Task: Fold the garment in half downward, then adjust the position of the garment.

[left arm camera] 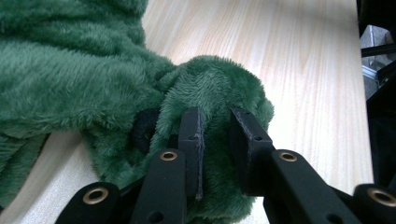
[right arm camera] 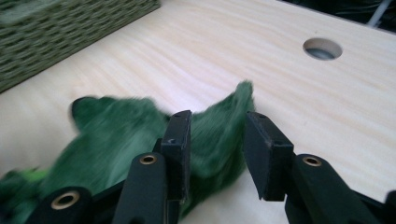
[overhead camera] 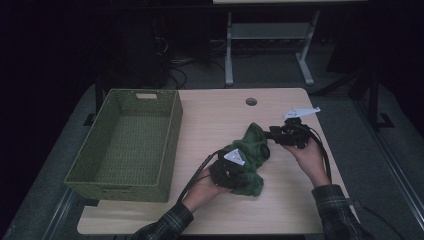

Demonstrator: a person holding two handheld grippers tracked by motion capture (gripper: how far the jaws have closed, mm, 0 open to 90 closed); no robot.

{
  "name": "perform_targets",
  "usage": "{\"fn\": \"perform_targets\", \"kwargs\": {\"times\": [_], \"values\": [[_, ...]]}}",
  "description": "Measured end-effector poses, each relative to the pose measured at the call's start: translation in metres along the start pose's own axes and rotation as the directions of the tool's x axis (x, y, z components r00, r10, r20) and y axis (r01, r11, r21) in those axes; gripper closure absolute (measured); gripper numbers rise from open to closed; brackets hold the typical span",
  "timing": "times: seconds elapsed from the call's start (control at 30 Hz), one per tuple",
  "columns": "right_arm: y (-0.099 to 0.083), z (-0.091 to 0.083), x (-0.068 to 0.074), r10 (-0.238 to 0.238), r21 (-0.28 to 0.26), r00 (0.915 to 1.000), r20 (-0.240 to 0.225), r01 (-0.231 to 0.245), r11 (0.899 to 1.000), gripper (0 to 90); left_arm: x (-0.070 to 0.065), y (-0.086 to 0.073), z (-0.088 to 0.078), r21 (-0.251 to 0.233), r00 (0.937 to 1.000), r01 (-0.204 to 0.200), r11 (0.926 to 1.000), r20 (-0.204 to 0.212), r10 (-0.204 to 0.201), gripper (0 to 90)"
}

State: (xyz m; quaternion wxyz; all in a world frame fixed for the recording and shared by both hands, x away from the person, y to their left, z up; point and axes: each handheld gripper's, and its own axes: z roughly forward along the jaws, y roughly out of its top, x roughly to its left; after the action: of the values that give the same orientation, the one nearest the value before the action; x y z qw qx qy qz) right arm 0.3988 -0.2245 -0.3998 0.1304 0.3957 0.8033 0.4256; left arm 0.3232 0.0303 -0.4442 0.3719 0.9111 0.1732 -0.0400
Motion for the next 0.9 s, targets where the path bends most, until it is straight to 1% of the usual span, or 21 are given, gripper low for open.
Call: {"fn": "perform_targets", "kwargs": {"times": [0.07,0.1,0.17,0.23,0.27,0.33,0.37,0.4,0.47,0.5,0.53,0.6,0.63,0.67,0.77,0.9], "values": [[0.006,0.01,-0.004,0.005,0.017,1.0,0.001,-0.005,1.0,61.4,0.001,0.0,0.002,0.003,1.0,0.005,1.0,0.005,-0.005,74.8],[0.009,0.015,-0.005,0.003,0.013,1.0,0.006,-0.003,1.0,61.4,0.001,-0.001,0.002,0.004,0.9999,0.008,1.0,0.007,-0.008,74.9],[0.014,0.026,-0.008,0.005,0.038,1.0,0.005,-0.006,0.999,60.8,0.0,-0.001,0.004,0.002,0.9999,0.011,0.9999,0.006,-0.011,75.2],[0.017,0.037,-0.01,-0.008,0.041,0.9999,0.015,0.007,0.999,60.5,0.0,0.0,0.005,0.008,1.0,0.005,1.0,0.004,-0.005,75.4],[0.019,0.043,-0.011,0.007,0.064,0.9999,0.007,-0.008,0.998,60.1,0.0,0.0,0.005,0.004,1.0,0.008,1.0,0.003,-0.008,75.4],[0.023,0.053,-0.014,0.006,0.08,0.9998,0.018,-0.007,0.997,60.1,-0.001,-0.001,0.005,-0.003,0.9998,0.018,0.9998,0.004,-0.018,75.5],[0.024,0.058,-0.015,0.003,0.076,0.9999,0.017,-0.005,0.997,60.2,-0.001,0.0,0.005,-0.003,0.9999,0.014,0.9999,0.005,-0.014,75.5],[0.025,0.061,-0.016,0.014,0.088,0.9998,0.013,-0.015,0.996,60.9,0.0,0.0,0.005,0.0,0.9999,0.012,0.9999,0.004,-0.012,75.5],[0.028,0.069,-0.018,0.005,0.11,0.9994,0.033,-0.008,0.994,61.7,0.0,0.0,0.005,-0.001,0.9999,0.013,0.9999,0.006,-0.013,75.5],[0.029,0.073,-0.019,0.003,0.118,0.9993,0.038,-0.007,0.993,63.5,0.0,-0.001,0.005,-0.002,0.9999,0.015,0.9999,0.007,-0.015,75.5],[0.028,0.076,-0.02,0.001,0.121,0.9988,0.049,-0.006,0.993,64.3,-0.001,-0.001,0.005,-0.001,0.9998,0.02,0.9998,0.007,-0.02,75.5],[0.027,0.081,-0.024,0.013,0.155,0.9986,0.051,-0.021,0.988,64.8,0.0,0.0,0.005,0.0,0.9999,0.014,0.9999,0.004,-0.014,75.6],[0.025,0.084,-0.026,0.017,0.163,0.9988,0.046,-0.025,0.986,67.1,0.0,0.0,0.005,0.001,0.9999,0.014,0.9999,0.005,-0.014,75.5],[0.025,0.085,-0.027,0.019,0.165,0.9987,0.048,-0.027,0.986,72.6,0.0,0.0,0.005,-0.001,0.9999,0.015,0.9999,0.006,-0.015,75.6],[0.024,0.085,-0.029,0.026,0.162,0.9988,0.041,-0.032,0.986,83.8,0.0,0.0,0.005,-0.002,0.9998,0.018,0.9998,0.01,-0.018,75.6],[0.025,0.08,-0.03,0.029,0.142,0.9992,0.027,-0.032,0.989,86.2,0.0,-0.001,0.005,-0.003,0.9996,0.024,0.9997,0.012,-0.024,75.6]]}}
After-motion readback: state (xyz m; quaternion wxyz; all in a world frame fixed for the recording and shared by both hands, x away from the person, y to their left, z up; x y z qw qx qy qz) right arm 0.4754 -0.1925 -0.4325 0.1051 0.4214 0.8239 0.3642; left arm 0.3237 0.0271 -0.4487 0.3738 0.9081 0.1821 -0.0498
